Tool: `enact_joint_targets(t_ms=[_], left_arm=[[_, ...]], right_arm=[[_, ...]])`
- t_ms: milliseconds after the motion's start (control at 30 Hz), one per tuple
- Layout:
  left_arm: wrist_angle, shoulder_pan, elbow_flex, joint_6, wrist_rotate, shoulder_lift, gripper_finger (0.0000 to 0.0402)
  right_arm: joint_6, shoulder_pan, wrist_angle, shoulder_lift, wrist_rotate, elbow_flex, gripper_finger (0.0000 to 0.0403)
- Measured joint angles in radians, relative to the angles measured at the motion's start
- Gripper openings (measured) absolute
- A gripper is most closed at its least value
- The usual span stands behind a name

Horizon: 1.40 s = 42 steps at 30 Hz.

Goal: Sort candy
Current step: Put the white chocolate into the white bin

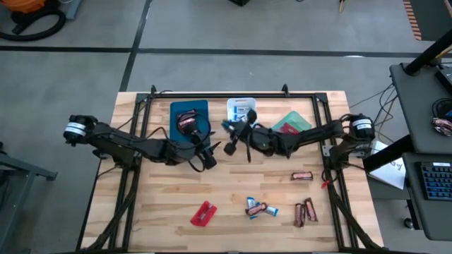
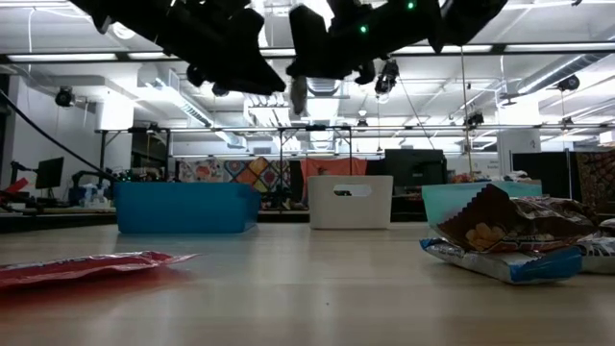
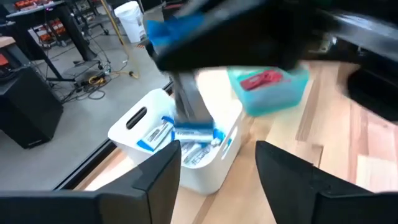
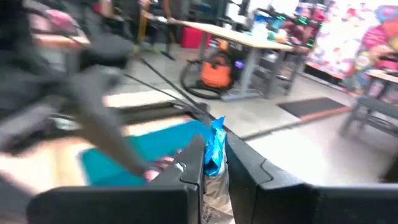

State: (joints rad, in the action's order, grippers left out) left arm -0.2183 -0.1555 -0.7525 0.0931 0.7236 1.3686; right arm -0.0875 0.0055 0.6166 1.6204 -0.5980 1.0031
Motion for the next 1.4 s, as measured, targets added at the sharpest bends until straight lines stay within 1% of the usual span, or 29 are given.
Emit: enact_joint_targets(t_ms=[100, 233, 300, 433, 533, 633, 833, 1067, 1167, 1267, 1400], left_arm=[[0.073, 0.004, 0.0, 0.003, -0.014, -0.033, 0.0192], [0.182, 0.023, 0.0, 0.025, -0.107, -0.101, 0.0192], [0.233, 0.03, 0.0, 0.03, -0.162, -0.135, 0.0192], [0.314, 0.033, 0.002, 0.027, -0.265, -0.198, 0.0192], [0.365, 0.033, 0.002, 0.034, -0.267, -0.24, 0.0192], [0.413, 0.033, 0.002, 0.047, -0.241, -0.272, 0.0192], [0.437, 0.033, 0.003, 0.036, -0.187, -0.296, 0.0192], [0.437, 0.033, 0.004, 0.032, -0.182, -0.294, 0.0192], [0.437, 0.033, 0.005, 0.032, -0.182, -0.294, 0.0192], [0.437, 0.033, 0.005, 0.032, -0.181, -0.291, 0.0192], [0.436, 0.033, 0.005, 0.034, -0.181, -0.29, 0.0191]], right_arm=[[0.029, -0.06, -0.08, -0.023, -0.005, 0.003, 0.0034], [0.093, -0.165, -0.2, -0.036, 0.007, 0.005, 0.0034], [0.136, -0.224, -0.245, -0.032, 0.04, 0.004, 0.0034], [0.238, -0.339, -0.27, 0.002, 0.15, 0.004, 0.0034], [0.291, -0.403, -0.271, 0.03, 0.227, 0.004, 0.0034], [0.324, -0.442, -0.26, 0.058, 0.258, 0.005, 0.0034], [0.358, -0.463, -0.238, 0.12, 0.26, 0.005, 0.0052], [0.372, -0.459, -0.142, 0.185, 0.268, 0.005, 0.0044], [0.388, -0.457, -0.107, 0.208, 0.267, 0.005, 0.0047], [0.403, -0.453, -0.101, 0.229, 0.264, 0.005, 0.0064], [0.41, -0.451, -0.105, 0.243, 0.258, 0.005, 0.01]])
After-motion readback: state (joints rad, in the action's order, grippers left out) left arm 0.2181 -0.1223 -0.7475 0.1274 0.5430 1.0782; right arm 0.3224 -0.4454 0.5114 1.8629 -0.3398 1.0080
